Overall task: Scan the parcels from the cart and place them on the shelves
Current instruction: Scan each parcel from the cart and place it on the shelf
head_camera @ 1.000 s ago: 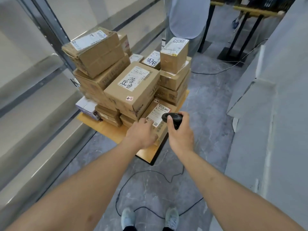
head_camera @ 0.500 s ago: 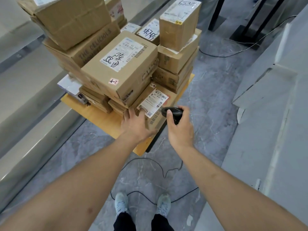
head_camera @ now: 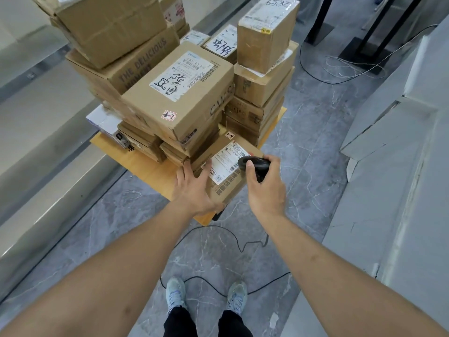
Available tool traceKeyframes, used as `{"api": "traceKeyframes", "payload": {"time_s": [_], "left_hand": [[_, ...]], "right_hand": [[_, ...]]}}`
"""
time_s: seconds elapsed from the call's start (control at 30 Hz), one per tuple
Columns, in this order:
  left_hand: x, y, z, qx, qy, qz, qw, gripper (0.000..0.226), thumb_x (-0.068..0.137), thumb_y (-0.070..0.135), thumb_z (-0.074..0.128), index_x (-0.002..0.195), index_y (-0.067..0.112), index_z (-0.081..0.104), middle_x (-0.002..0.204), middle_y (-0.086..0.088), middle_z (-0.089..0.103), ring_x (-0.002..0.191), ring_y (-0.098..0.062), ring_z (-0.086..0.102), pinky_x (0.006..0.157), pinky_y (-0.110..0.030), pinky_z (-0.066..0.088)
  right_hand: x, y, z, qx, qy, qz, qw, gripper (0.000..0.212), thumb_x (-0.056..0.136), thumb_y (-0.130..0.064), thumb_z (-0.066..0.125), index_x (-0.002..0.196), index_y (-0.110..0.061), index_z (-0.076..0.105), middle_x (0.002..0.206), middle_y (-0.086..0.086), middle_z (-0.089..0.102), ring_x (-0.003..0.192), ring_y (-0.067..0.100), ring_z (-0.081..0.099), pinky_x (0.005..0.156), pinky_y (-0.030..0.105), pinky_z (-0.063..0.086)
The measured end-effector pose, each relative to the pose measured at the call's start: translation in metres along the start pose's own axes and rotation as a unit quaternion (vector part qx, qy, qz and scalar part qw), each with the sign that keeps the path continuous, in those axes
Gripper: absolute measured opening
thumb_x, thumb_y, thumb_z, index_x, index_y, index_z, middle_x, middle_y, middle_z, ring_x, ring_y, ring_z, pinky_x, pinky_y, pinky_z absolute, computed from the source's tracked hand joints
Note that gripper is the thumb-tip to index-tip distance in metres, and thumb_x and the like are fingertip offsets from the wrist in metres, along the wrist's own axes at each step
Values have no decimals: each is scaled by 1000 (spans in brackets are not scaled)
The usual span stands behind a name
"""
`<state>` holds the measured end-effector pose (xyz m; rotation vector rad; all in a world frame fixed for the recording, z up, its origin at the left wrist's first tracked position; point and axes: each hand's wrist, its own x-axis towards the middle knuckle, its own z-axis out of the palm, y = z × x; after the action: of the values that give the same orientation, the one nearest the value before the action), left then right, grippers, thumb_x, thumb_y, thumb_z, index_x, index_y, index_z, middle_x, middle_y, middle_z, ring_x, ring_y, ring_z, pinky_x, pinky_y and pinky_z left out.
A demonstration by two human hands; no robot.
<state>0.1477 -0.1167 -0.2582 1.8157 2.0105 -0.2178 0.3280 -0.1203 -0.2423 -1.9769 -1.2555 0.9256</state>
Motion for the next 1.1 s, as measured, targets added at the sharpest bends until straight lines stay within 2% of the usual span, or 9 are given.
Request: {"api": "traceKeyframes", "payload": {"time_s": [0.13, 0.23, 0.37, 0.43, 0.7, 0.9, 1.1], "left_hand": [[-3, -4, 0, -18, 11, 5, 1000, 145, 54, 82, 81, 165, 36, 0, 158, -15, 14, 146, -39, 20, 123, -50, 26], [-12, -8, -4, -12, 11, 22, 1000, 146, 52, 79, 85, 165, 32, 5, 158, -12, 14, 145, -36, 21, 121, -49, 30], [-28, -19, -14, -27, 23, 31, 999, 146, 50, 76, 88, 165, 31, 9, 159, -8, 13, 147, -34, 19, 119, -50, 36], [-39, -25, -19, -18, 34, 43, 998, 146, 50, 75, 88, 165, 31, 10, 158, -7, 15, 146, -32, 20, 117, -49, 39], [-93, -64, -35, 9, 48, 90, 995, 144, 53, 71, 88, 166, 31, 8, 157, -7, 10, 146, -30, 15, 120, -47, 35], [-146, -115, -50, 20, 73, 102, 992, 142, 53, 70, 89, 164, 32, 10, 155, -6, 10, 145, -29, 17, 113, -48, 44], [-197, -184, -69, 27, 84, 84, 993, 144, 57, 69, 90, 165, 34, 3, 164, -9, 3, 151, -31, 8, 121, -52, 34]], "right_hand": [[-7, 3, 5, -1, -3, -2, 1000, 34, 104, -57, 52, 132, -40, 41, 110, -8, 69, 96, 18, 66, 73, 35, 47], [-17, 5, 4, -4, -12, -6, 1000, 30, 104, -57, 51, 128, -43, 40, 109, -10, 67, 96, 17, 66, 66, 29, 46], [-36, 1, 0, -9, -13, -14, 1000, 31, 104, -58, 51, 129, -44, 40, 110, -11, 68, 98, 18, 68, 82, 42, 57], [-48, -4, -2, -12, -16, -16, 1000, 33, 104, -58, 50, 131, -43, 40, 113, -8, 69, 99, 19, 68, 83, 41, 56], [-113, -33, 1, -32, -13, -48, 998, 32, 103, -60, 49, 128, -44, 38, 111, -6, 69, 97, 21, 68, 82, 44, 57], [-180, -60, 16, -46, -1, -60, 997, 34, 104, -57, 51, 132, -40, 42, 105, -12, 66, 95, 18, 65, 79, 39, 52], [-241, -100, 52, -34, -10, -101, 994, 34, 102, -59, 51, 129, -41, 42, 107, -9, 69, 97, 21, 68, 86, 49, 58]]}}
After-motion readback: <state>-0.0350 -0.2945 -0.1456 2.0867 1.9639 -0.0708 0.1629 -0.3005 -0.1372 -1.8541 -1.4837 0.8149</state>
